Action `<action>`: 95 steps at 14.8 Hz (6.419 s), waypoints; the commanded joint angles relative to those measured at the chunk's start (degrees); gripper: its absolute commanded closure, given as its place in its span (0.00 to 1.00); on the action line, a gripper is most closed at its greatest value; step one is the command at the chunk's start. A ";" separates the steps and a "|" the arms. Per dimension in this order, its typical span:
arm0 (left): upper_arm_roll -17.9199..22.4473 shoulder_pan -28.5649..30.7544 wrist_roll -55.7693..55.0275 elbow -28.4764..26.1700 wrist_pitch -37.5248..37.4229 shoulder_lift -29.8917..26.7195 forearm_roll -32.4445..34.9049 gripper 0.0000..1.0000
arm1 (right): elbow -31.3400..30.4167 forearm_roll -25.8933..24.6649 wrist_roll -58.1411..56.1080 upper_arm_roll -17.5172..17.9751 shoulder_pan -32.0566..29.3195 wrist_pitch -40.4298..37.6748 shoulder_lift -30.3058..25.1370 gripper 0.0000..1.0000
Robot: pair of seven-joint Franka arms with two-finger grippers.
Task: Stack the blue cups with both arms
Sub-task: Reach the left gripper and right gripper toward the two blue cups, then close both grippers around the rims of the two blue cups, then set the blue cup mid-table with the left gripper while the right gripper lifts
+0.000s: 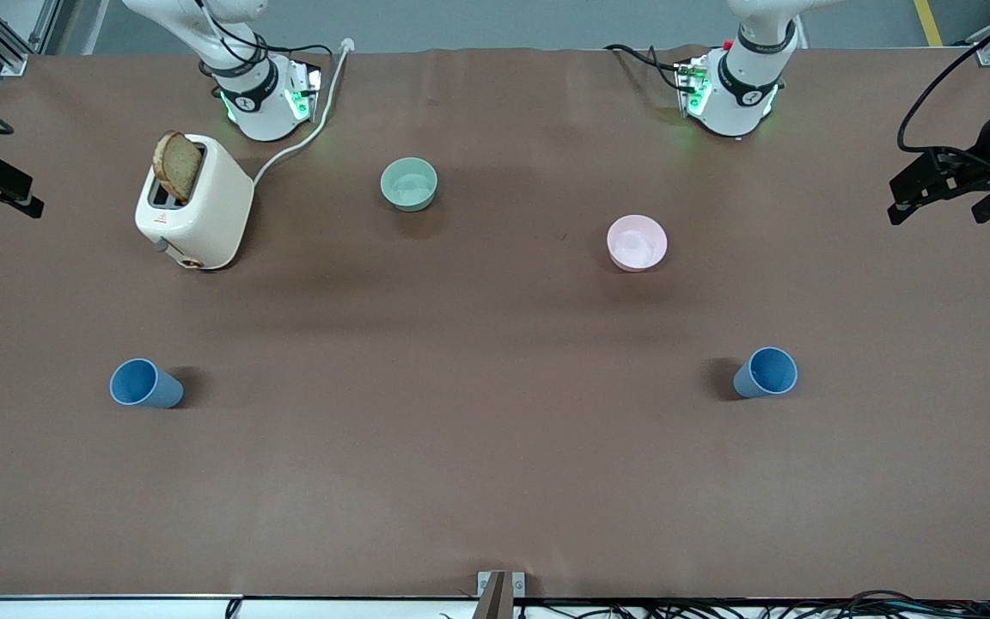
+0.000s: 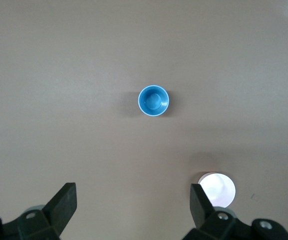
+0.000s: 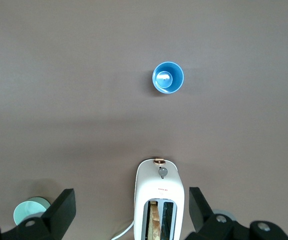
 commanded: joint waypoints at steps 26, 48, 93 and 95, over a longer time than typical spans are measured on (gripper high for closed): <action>-0.21 1.30 4.06 -4.57 24.18 34.71 7.35 0.01 | -1.89 7.88 -14.89 -4.14 -7.54 32.88 35.11 0.03; -0.21 -0.18 3.54 -4.59 27.53 35.33 7.27 0.99 | -5.32 4.22 -17.11 -3.96 -4.22 20.16 15.20 0.96; -5.13 -33.85 -47.88 7.10 33.60 42.63 7.26 0.00 | -2.25 2.17 2.76 -2.99 2.81 -0.42 -0.03 0.96; -5.13 -30.26 -46.74 7.28 29.22 37.98 7.09 0.00 | -2.16 3.66 4.77 -2.99 6.58 2.03 -0.03 0.96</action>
